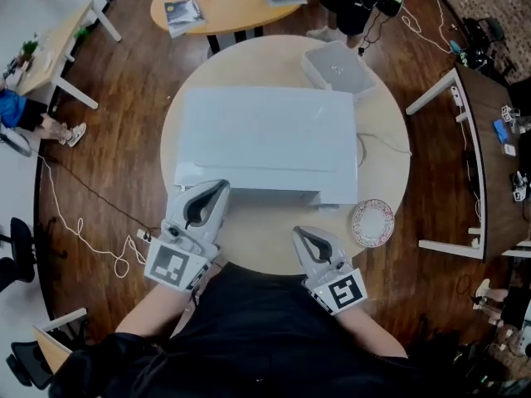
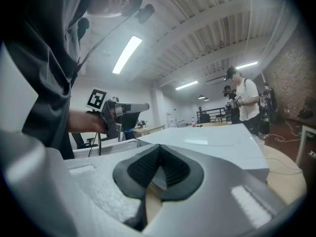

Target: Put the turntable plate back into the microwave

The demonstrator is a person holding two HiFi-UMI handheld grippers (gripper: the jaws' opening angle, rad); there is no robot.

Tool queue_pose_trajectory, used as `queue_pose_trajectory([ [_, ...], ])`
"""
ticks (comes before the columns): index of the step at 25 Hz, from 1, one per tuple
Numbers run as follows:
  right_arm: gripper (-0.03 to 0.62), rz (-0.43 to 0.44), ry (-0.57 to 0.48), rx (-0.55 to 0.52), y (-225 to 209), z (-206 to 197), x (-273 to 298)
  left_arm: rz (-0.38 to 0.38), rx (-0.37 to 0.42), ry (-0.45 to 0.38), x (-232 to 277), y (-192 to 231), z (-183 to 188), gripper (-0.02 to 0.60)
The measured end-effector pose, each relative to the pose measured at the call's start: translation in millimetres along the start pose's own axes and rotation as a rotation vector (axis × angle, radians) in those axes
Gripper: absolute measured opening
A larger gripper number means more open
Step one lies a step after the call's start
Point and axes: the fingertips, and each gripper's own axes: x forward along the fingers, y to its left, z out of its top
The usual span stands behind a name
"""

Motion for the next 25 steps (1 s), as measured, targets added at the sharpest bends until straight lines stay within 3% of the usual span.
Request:
queue_pose_trajectory([
  [4,0.002,-0.030,0.092,-0.021,11,-5,8,-0.023,-0.056,-0.013,-14,10,0,0.005],
  [9,0.002,-0.114,-0.015,-0.018,11,9,17,-0.090,-0.130,-0.006,-20,8,-23,0.005],
  [19,0.002,-0.251,-0.113,-0.038,-1,26,-9,-0.183,-0.131,-0.062,-22,2,-18,0.005],
  [25,0.002,-0.302,-0.098,-0.002,-32,13,-27,-0.165,-0.088,-0.060,-16,-6,-14,0.005],
])
